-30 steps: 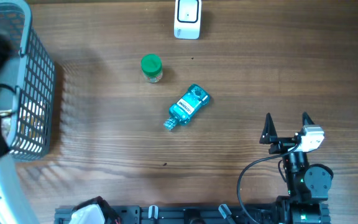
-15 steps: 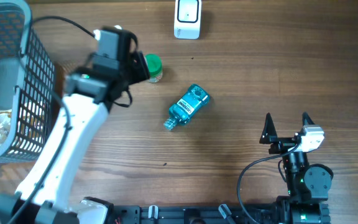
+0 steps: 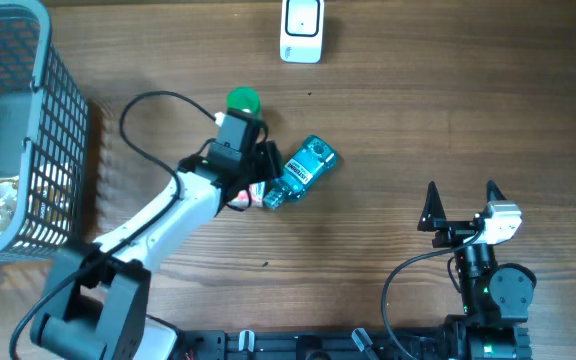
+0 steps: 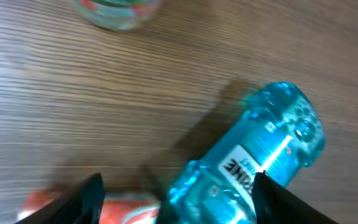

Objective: Scan the item barcode
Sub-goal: 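Carry the tissue pack out and set it beside the Listerine bottle, then reach the left gripper into the basket and grasp the clear bread bag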

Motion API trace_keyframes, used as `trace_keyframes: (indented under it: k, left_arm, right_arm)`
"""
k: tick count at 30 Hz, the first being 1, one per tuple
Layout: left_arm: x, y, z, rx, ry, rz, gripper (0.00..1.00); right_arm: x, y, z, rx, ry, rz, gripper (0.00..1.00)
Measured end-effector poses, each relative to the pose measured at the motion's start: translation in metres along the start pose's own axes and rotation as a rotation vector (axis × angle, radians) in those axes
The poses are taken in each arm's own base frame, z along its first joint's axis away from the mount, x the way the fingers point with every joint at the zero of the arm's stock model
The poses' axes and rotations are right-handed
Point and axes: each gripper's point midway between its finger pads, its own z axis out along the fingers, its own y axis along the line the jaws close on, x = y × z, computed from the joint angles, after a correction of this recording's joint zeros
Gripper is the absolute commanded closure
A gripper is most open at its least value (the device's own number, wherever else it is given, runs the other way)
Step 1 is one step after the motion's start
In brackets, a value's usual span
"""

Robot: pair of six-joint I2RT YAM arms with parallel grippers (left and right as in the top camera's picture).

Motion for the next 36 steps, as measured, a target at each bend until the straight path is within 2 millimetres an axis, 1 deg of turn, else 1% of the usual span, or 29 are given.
trace_keyframes:
  k: [1,2,6,8,10,12,13,14,15,16,17,18,19,20,21,22,23,24,25,26,27,28,29,30,32,33,34,36]
  left_arm:
    - [0.003,-0.003,0.002,0.008,0.007,0.004,0.04]
    - [0.005,-0.005,0.003,0.012,0.013,0.008,0.00]
    - [0.005,-0.009,0.002,0.024,0.012,0.002,0.00]
    - [-0.002,-0.015,-0.009,0.048,-0.019,0.006,0.00]
    - [-0.010,-0.021,-0.026,0.071,-0.055,0.024,0.00]
    - [-0.036,-0.035,-0.070,0.112,-0.157,0.061,0.00]
    - [-0.048,-0.037,-0.091,0.112,-0.196,0.071,0.00]
    - [-0.066,-0.037,-0.122,0.107,-0.264,0.077,0.00]
    - [-0.095,-0.032,-0.172,0.095,-0.381,0.066,0.00]
    - [-0.116,-0.021,-0.217,0.071,-0.480,0.039,0.00]
    - [-0.129,-0.006,-0.250,0.038,-0.543,0.010,0.00]
    - [-0.143,0.014,-0.286,-0.007,-0.624,-0.037,0.00]
    - [-0.154,0.039,-0.321,-0.068,-0.695,-0.095,0.00]
    - [-0.161,0.066,-0.351,-0.137,-0.761,-0.161,0.00]
    - [-0.168,0.105,-0.387,-0.238,-0.844,-0.258,0.00]
    - [-0.168,0.126,-0.402,-0.283,-0.875,-0.307,0.00]
    - [-0.167,0.146,-0.411,-0.319,-0.890,-0.361,0.00]
    - [-0.164,0.168,-0.417,-0.352,-0.890,-0.420,0.00]
    - [-0.160,0.196,-0.419,-0.384,-0.879,-0.503,0.00]
    - [-0.154,0.228,-0.418,-0.421,-0.862,-0.600,0.00]
    - [-0.151,0.255,-0.412,-0.433,-0.834,-0.690,0.00]
    - [-0.149,0.271,-0.405,-0.430,-0.812,-0.745,0.00]
    - [-0.147,0.301,-0.393,-0.430,-0.775,-0.834,0.00]
    - [-0.146,0.317,-0.386,-0.431,-0.757,-0.879,0.00]
    - [-0.142,0.357,-0.364,-0.433,-0.703,-0.978,0.00]
    - [-0.142,0.367,-0.356,-0.431,-0.684,-1.000,0.00]
    - [-0.144,0.378,-0.343,-0.421,-0.660,-1.019,0.00]
    - [-0.148,0.391,-0.325,-0.406,-0.628,-1.033,0.00]
  right_arm:
    - [0.000,0.000,0.000,0.000,0.000,0.000,0.00]
    - [0.000,0.000,0.000,0.000,0.000,0.000,0.00]
    - [0.000,0.000,0.000,0.000,0.000,0.000,0.00]
    - [0.000,0.000,0.000,0.000,0.000,0.000,0.00]
    - [0.000,0.000,0.000,0.000,0.000,0.000,0.00]
    - [0.000,0.000,0.000,0.000,0.000,0.000,0.00]
    - [0.000,0.000,0.000,0.001,0.000,0.000,0.00]
    - [0.000,0.000,0.000,0.000,0.000,0.000,0.00]
    - [0.000,0.000,0.000,0.000,0.000,0.000,0.00]
    - [0.000,0.000,0.000,0.000,0.000,0.000,0.00]
    - [0.000,0.000,0.000,0.000,0.000,0.000,0.00]
    - [0.000,0.000,0.000,0.000,0.000,0.000,0.00]
    - [0.000,0.000,0.000,0.000,0.000,0.000,0.00]
    - [0.000,0.000,0.000,0.000,0.000,0.000,0.00]
    - [0.000,0.000,0.000,0.000,0.000,0.000,0.00]
    - [0.000,0.000,0.000,0.000,0.000,0.000,0.00]
    - [0.000,0.000,0.000,0.000,0.000,0.000,0.00]
    - [0.000,0.000,0.000,0.000,0.000,0.000,0.00]
    - [0.000,0.000,0.000,0.000,0.001,0.000,0.00]
    - [0.000,0.000,0.000,0.000,0.001,0.000,0.00]
    - [0.000,0.000,0.000,0.001,0.001,0.000,0.00]
    - [0.000,0.000,0.000,0.000,0.001,0.000,0.00]
    - [0.000,0.000,0.000,0.000,0.001,0.000,0.00]
    - [0.000,0.000,0.000,0.000,0.001,0.000,0.00]
    - [0.000,0.000,0.000,0.000,0.001,0.000,0.00]
    - [0.000,0.000,0.000,0.000,0.001,0.000,0.00]
    - [0.000,0.000,0.000,0.000,0.001,0.000,0.00]
    - [0.000,0.000,0.000,0.000,0.001,0.000,0.00]
